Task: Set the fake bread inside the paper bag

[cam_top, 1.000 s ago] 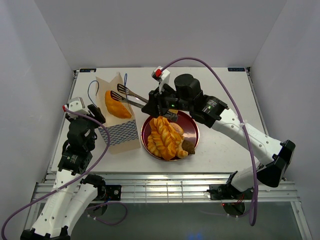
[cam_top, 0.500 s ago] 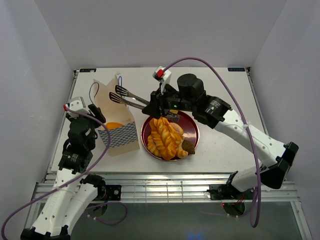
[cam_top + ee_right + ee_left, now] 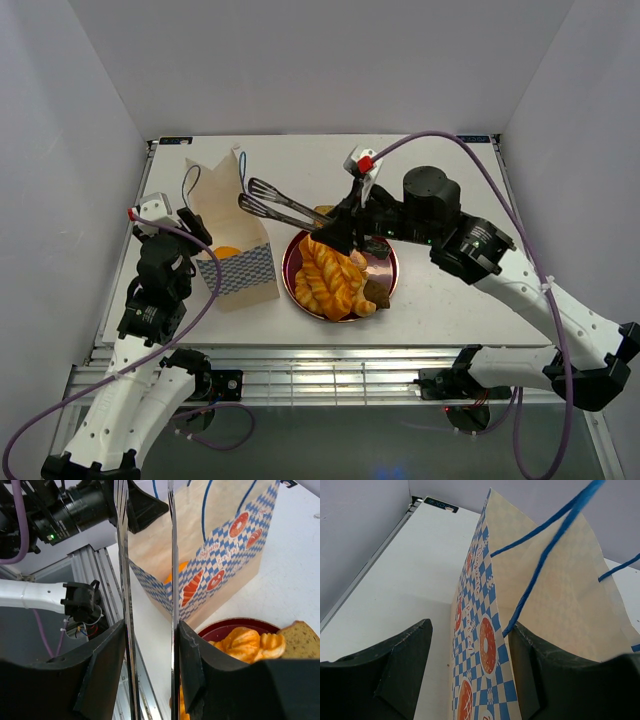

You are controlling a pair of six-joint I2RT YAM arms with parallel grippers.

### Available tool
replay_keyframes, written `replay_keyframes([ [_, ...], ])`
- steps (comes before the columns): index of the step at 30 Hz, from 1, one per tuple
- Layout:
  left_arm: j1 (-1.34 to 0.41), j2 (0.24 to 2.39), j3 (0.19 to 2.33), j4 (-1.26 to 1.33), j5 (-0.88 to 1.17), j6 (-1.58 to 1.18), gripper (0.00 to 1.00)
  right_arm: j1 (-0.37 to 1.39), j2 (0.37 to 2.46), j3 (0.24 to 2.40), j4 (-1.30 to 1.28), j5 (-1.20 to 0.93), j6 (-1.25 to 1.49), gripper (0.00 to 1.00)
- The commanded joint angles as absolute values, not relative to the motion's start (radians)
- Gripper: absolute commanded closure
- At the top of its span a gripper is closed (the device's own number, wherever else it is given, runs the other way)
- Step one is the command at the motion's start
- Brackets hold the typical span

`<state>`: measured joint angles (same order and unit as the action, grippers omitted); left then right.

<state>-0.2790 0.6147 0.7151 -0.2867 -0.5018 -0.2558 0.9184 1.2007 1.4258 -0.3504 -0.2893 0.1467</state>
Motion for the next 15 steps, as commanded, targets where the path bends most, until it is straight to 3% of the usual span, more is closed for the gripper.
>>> replay_keyframes([
  [1,-0.284,0.618,0.716,-0.290,-0.505,-0.256,0.28,0.920,1.108,1.379,-0.357,-0.215,0.124,0.51],
  [15,-0.284,0.627,0.719,-0.291,-0.500,-0.253,0.28,0.920,0.876,1.106,-0.433,-0.031,0.184,0.54],
])
